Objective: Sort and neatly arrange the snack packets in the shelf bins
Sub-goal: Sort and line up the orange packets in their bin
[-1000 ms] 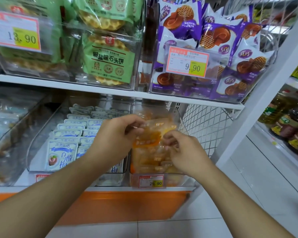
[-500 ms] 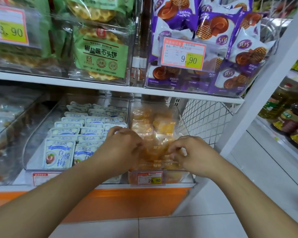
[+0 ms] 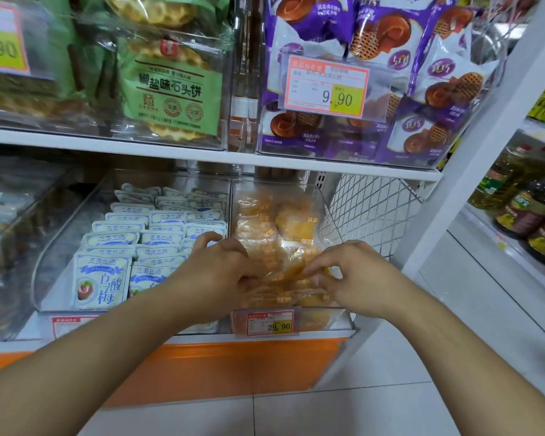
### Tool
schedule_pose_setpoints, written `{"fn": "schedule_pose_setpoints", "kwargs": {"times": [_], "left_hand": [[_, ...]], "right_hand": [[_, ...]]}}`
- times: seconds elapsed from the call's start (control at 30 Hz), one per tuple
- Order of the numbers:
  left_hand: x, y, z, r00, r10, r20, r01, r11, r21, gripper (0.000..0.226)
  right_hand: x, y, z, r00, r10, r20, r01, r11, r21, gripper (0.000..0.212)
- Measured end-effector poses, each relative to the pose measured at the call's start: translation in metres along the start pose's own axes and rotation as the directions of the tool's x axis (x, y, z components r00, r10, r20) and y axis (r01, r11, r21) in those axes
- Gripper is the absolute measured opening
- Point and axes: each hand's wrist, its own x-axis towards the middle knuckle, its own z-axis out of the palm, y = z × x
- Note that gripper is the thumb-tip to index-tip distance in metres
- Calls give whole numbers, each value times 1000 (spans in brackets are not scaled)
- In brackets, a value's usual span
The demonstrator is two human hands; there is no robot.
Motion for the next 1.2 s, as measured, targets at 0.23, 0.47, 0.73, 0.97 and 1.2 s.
{"fn": "schedule_pose_setpoints", "kwargs": {"times": [0.23,0.47,0.73,0.97,1.2], "left_hand": [[3,7,0,997,-28,78,36,994,-107,31],[-1,12,-4,973,20,230,-37,997,70,44],[12,27,-9,997,65,33,-70,984,163,53],[77,75,16,976,114,187,-55,955,-292,38],[85,56,42,974,120,194,-70,967,-245,36]], "right_hand": [[-4,13,-10,994,9,-106,-12,1000,-26,29],[-3,20,-13,985,42,-165,-49,998,-36,42],[-8,22,-11,971,195,-140,-168,969,183,51],[-5,31,-6,953,269,-137,-203,907,369,52],[-4,35,-5,960,248,-129,-183,907,379,53]]}}
